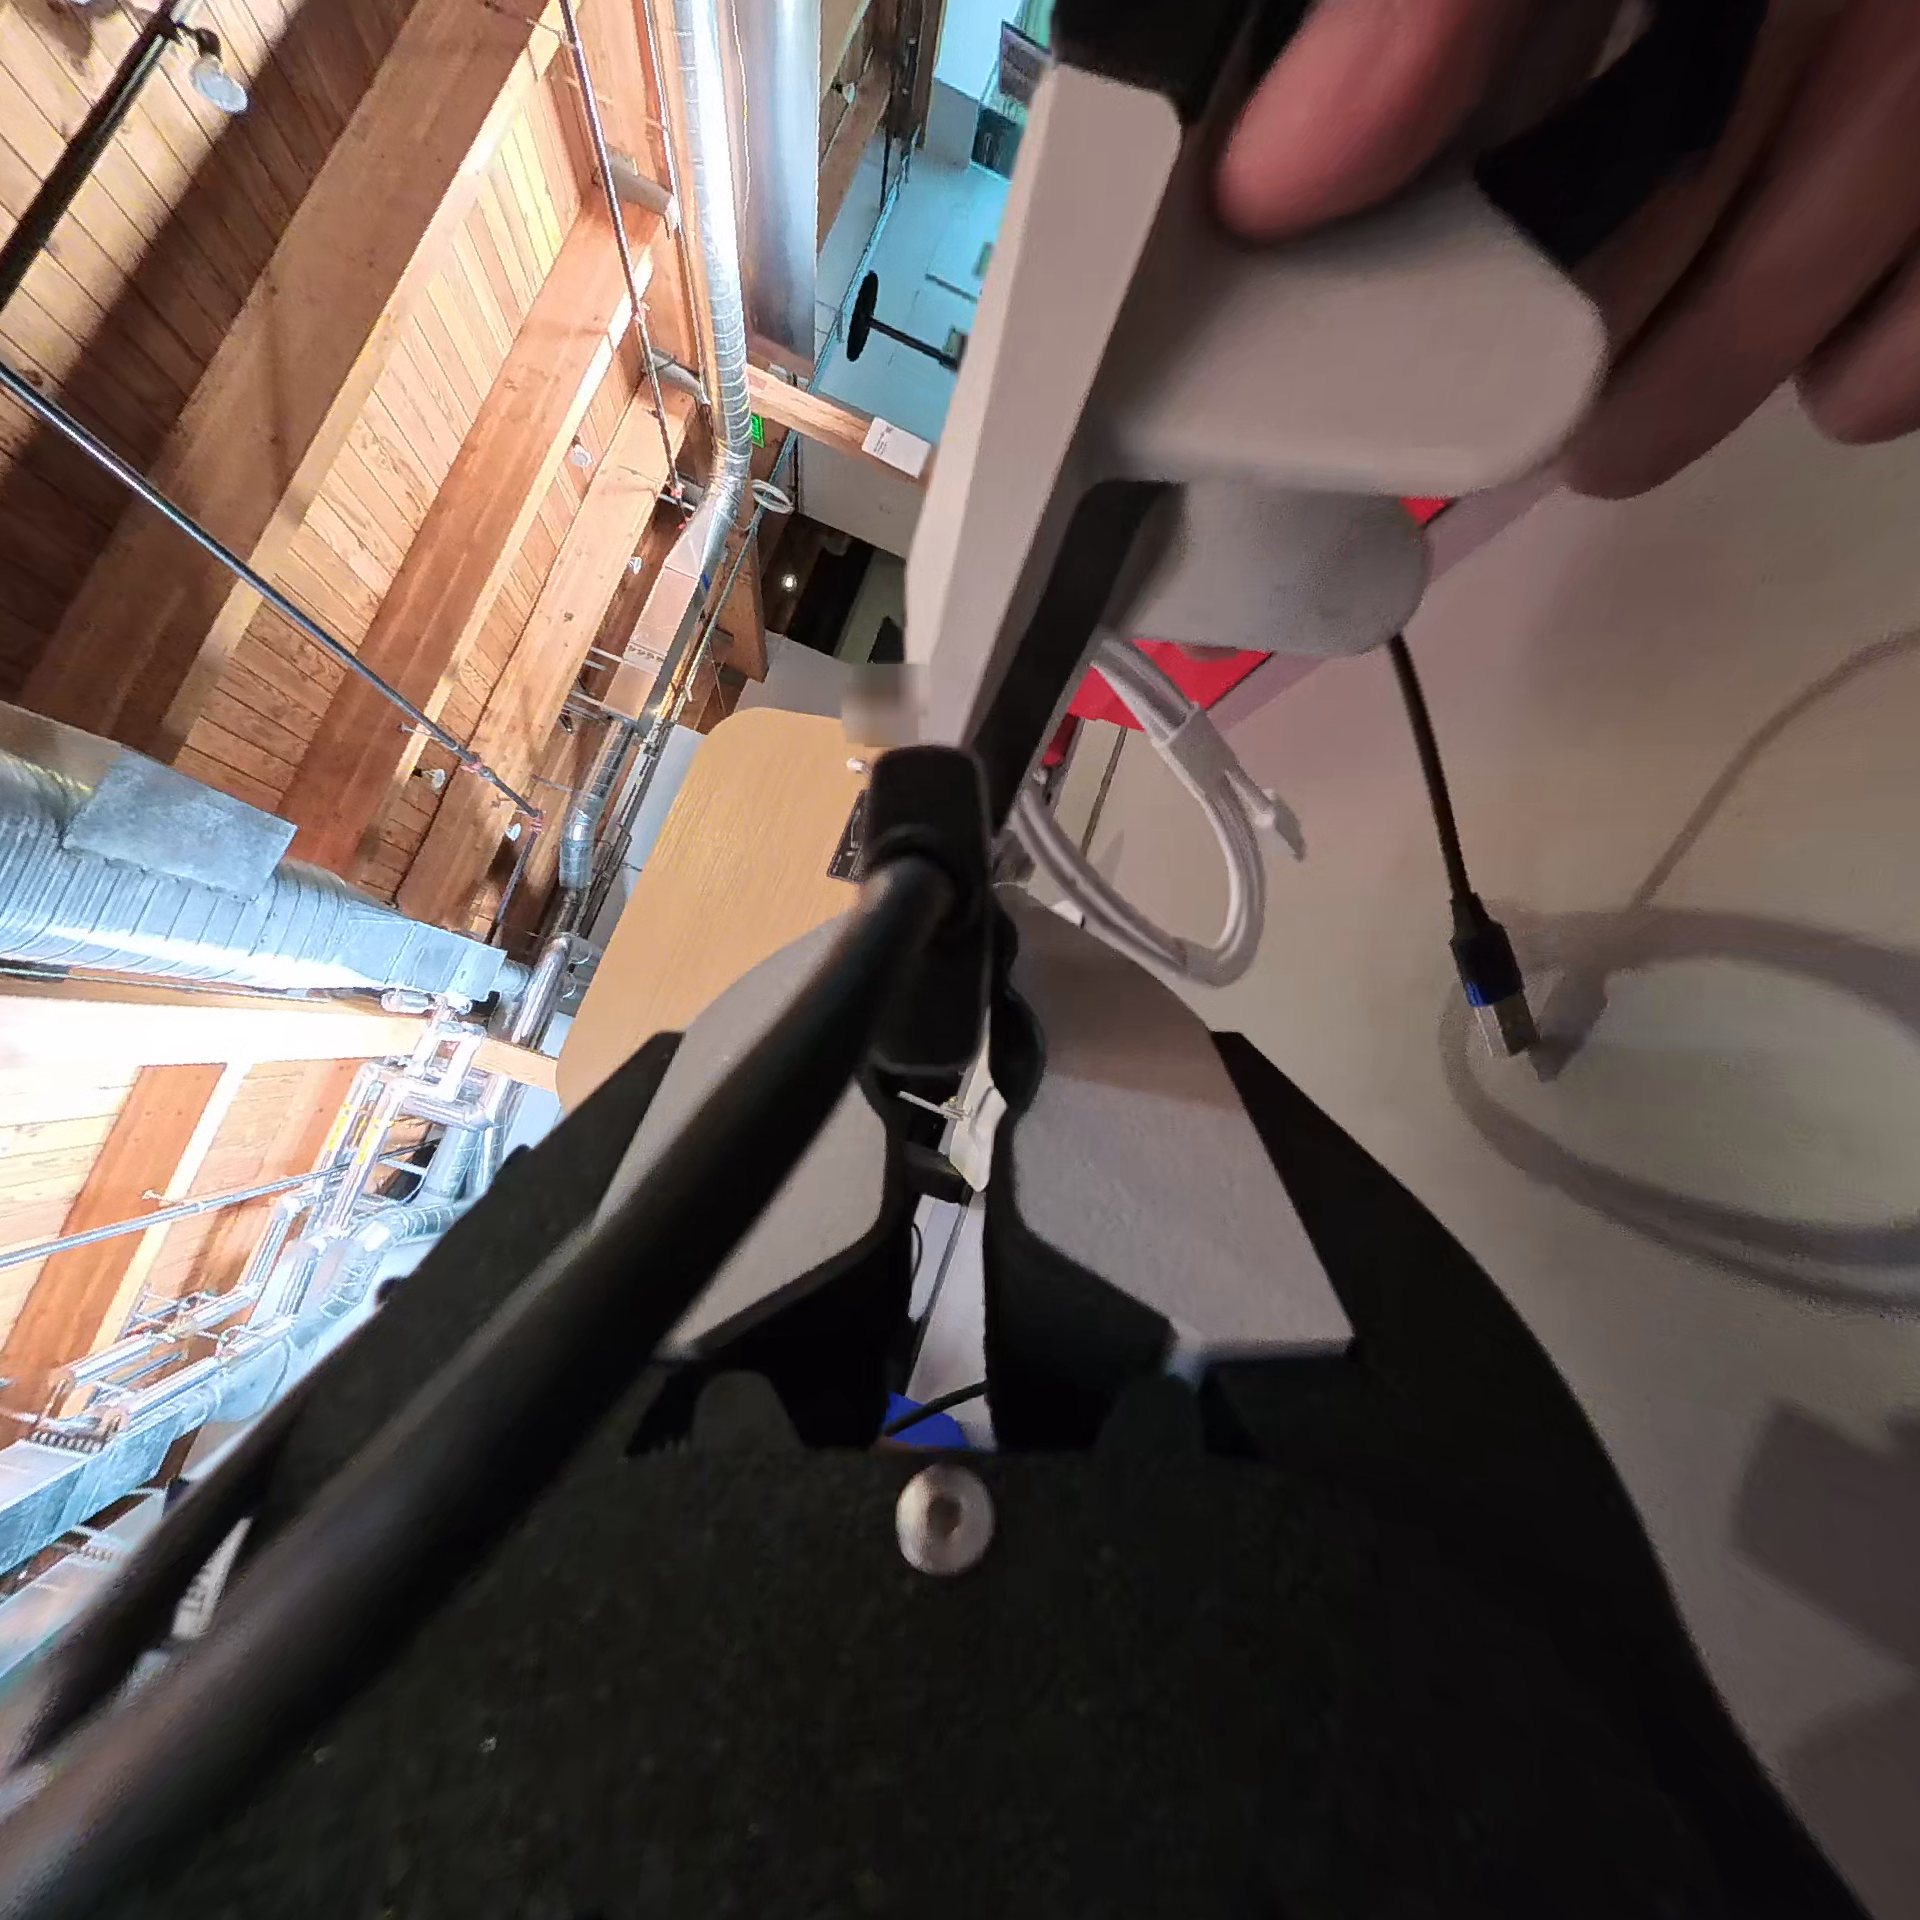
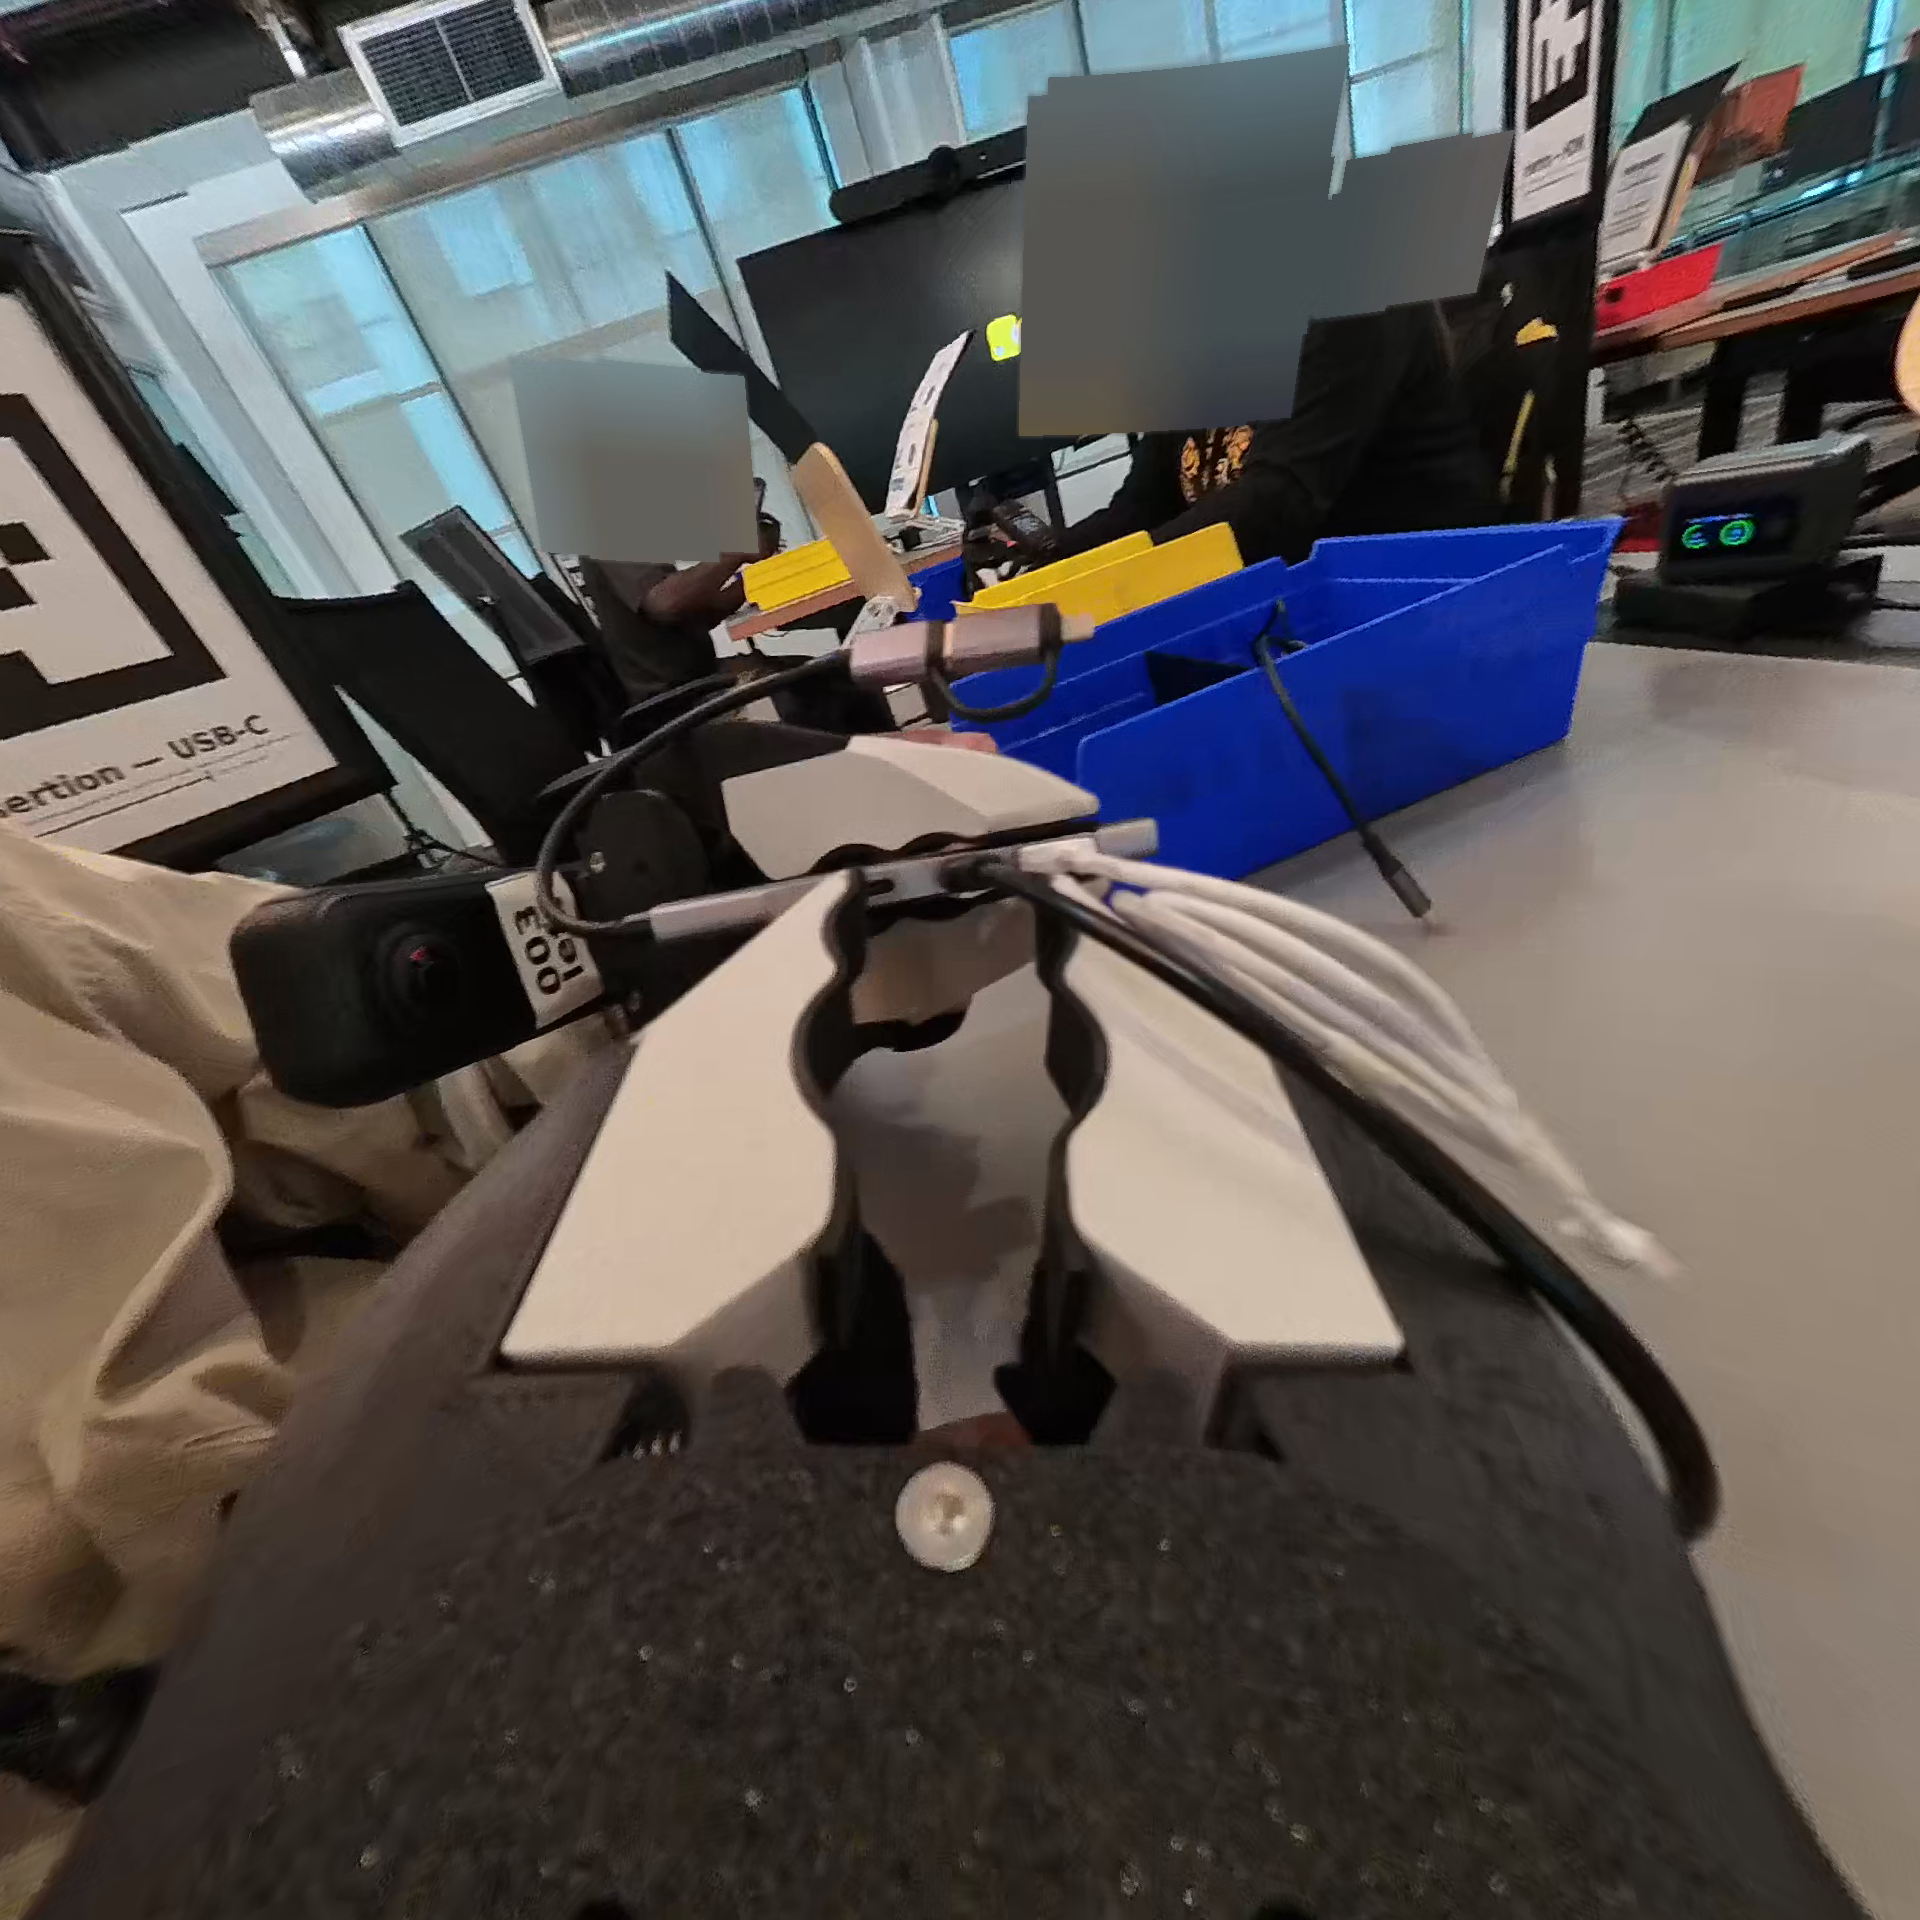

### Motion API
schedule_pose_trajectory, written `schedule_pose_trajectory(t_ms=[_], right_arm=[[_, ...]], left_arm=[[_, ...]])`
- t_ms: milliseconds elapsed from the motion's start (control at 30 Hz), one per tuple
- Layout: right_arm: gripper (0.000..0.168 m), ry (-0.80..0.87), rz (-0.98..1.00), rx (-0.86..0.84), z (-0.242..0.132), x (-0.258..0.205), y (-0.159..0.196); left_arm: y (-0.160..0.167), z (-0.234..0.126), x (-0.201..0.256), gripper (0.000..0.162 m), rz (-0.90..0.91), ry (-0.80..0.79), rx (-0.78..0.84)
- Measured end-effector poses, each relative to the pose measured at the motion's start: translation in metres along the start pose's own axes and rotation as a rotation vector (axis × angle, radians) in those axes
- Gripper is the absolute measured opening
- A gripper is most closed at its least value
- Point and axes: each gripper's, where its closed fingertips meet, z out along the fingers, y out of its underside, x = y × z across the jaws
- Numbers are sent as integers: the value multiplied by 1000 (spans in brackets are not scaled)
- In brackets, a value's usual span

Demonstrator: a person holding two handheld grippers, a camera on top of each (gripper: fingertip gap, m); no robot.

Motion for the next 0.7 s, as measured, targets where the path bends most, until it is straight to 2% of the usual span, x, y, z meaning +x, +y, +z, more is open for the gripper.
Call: schedule_pose_trajectory(t_ms=[33,100,267,300,400,533,700], right_arm=[[25,-14,4,-3,0,-2,1],[26,10,-1,-7,1,0,2],[16,0,32,46,1,1,-2],[9,7,6,29,0,3,-1],[9,32,-56,-4,0,3,1],[10,199,-299,-118,0,14,9],[10,216,-310,-163,-2,17,10]], left_arm=[[3,1,0,8,1,-3,-21],[6,2,1,8,10,-2,-44],[-1,0,4,8,29,3,-3],[-2,-1,5,8,24,18,10],[-1,0,7,10,-26,40,-14],[8,5,20,10,-222,146,-129],[10,7,22,10,-201,148,-139]])
